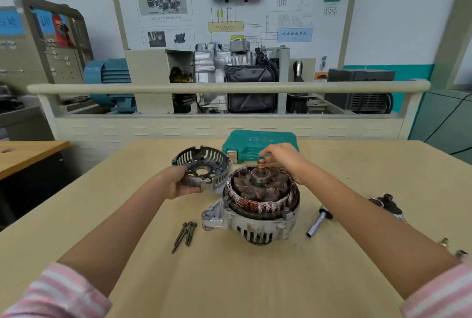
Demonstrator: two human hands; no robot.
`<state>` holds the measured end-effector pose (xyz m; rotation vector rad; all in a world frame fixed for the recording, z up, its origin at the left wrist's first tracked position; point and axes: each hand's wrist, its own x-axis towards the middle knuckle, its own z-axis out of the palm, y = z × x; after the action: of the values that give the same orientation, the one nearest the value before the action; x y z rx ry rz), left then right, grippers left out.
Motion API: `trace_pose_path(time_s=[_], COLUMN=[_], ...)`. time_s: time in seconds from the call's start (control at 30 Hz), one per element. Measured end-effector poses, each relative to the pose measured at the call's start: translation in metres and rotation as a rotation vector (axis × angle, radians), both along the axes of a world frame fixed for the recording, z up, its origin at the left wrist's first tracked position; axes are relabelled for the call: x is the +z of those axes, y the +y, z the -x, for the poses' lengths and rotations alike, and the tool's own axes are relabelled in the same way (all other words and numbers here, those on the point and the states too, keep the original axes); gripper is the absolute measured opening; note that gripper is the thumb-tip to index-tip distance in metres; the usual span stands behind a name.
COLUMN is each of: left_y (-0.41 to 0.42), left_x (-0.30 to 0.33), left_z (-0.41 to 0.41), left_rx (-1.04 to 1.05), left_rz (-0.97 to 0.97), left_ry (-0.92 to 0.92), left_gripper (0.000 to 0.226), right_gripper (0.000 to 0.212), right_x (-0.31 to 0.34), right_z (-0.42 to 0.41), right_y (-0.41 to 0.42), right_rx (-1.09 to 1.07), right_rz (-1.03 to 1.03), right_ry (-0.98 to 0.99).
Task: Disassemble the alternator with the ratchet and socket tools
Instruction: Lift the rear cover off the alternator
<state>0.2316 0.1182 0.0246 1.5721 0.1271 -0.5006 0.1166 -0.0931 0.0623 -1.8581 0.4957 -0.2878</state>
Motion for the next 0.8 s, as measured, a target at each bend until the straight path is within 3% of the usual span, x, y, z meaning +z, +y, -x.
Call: trace_pose_path(time_s=[0.07, 0.23, 0.47, 0.6, 0.73, 0.8], left_y=[0.003, 0.0, -0.004, -0.006, -0.013, -0.018], left_x=[-0.003, -0.003, -0.013, -0.029, -0.034, -0.035], left_z=[-0.003, -0.001, 0.011, 0.019, 0.018, 0.017], left_rx=[-0.006, 0.005, 0.039, 0.077, 0.143, 0.188], left_rz=[0.006, 0.036, 0.297, 0.422, 0.511, 0.541], left_ry=[0.03, 0.08, 0.058, -0.024, -0.053, -0.064], left_gripper=[0.02, 0.016, 0.034, 0.035, 0.04, 0.043], right_gripper=[0.027, 0.022, 0.017, 0.021, 0.023, 0.021], right_x=[-0.004, -0.018, -0.037, -0.054, -0.069, -0.074], right_z=[0.001, 0.012, 0.033, 0.053, 0.078, 0.082], right_y=[-0.003, -0.011, -0.02, -0.043, -0.055, -0.057], right_rx=[-0.004, -0.056, -0.19, -0.411, -0.388, -0.407], right_rz=[-0.002, -0.102, -0.235, 0.082, 0.538, 0.65], right_ry=[0.022, 0.052, -0.041, -0.062, 0.22, 0.246])
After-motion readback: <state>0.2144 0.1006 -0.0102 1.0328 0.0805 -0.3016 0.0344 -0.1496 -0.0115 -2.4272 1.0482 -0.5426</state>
